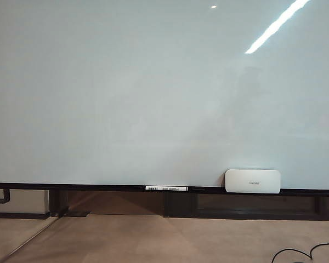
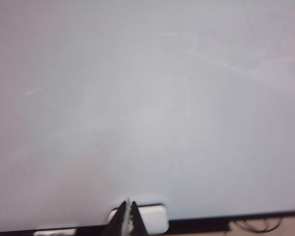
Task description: Reach to the right to find the marker pen, pick it up, and write the number 18 on the whiteboard.
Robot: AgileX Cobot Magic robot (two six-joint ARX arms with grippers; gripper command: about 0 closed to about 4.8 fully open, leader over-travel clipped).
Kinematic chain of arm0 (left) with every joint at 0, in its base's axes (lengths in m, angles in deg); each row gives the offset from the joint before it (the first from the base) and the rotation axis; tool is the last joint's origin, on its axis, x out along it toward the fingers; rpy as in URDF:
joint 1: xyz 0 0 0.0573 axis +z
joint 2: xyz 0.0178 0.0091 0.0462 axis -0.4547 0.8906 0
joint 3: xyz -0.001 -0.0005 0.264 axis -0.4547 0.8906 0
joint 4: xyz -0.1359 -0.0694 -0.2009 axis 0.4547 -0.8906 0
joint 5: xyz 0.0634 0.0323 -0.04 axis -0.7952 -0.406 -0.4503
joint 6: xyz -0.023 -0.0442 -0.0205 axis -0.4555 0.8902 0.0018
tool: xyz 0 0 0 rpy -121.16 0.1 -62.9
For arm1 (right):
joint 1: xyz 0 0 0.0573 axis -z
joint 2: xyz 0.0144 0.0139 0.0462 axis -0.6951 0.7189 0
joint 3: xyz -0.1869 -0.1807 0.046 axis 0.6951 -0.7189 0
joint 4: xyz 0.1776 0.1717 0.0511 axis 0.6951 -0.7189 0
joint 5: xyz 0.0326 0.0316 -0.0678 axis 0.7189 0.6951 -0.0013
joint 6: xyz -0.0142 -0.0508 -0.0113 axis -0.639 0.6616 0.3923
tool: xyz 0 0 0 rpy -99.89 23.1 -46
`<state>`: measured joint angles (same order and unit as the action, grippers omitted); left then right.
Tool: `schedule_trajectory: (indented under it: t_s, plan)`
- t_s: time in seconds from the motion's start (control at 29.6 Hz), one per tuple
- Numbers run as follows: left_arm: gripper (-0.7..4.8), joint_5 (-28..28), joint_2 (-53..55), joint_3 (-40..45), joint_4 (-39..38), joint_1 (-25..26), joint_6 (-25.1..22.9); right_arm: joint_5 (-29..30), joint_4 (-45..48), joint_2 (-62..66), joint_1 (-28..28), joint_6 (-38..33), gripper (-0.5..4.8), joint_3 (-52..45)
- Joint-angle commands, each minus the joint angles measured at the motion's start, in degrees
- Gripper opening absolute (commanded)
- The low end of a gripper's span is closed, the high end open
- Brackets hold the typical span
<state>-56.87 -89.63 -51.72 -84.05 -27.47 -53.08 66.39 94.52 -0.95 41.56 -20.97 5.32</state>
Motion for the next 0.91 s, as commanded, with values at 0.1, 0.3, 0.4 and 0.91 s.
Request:
schedule_trajectory:
  t_s: [0.1,0.3,0.4,0.91]
  plan:
    - [-0.05,3.91,0.02,-0.04,4.44,-2.12,2.16,-2.58,2.40,10.47,0.04,8.50,-0.02,8.55]
    - [-0.05,-4.90,0.04,-0.04,4.28,-7.69,9.25,-3.06,6.38,21.86,0.35,18.67,-0.03,14.64]
    - [-0.05,-11.15,0.02,-0.04,4.70,-10.43,7.91,-3.91,8.70,26.03,2.12,19.15,-0.03,16.59]
    - [-0.04,-13.75,0.04,-0.04,3.19,-14.62,9.27,4.55,23.65,44.74,23.41,16.41,-0.03,17.33]
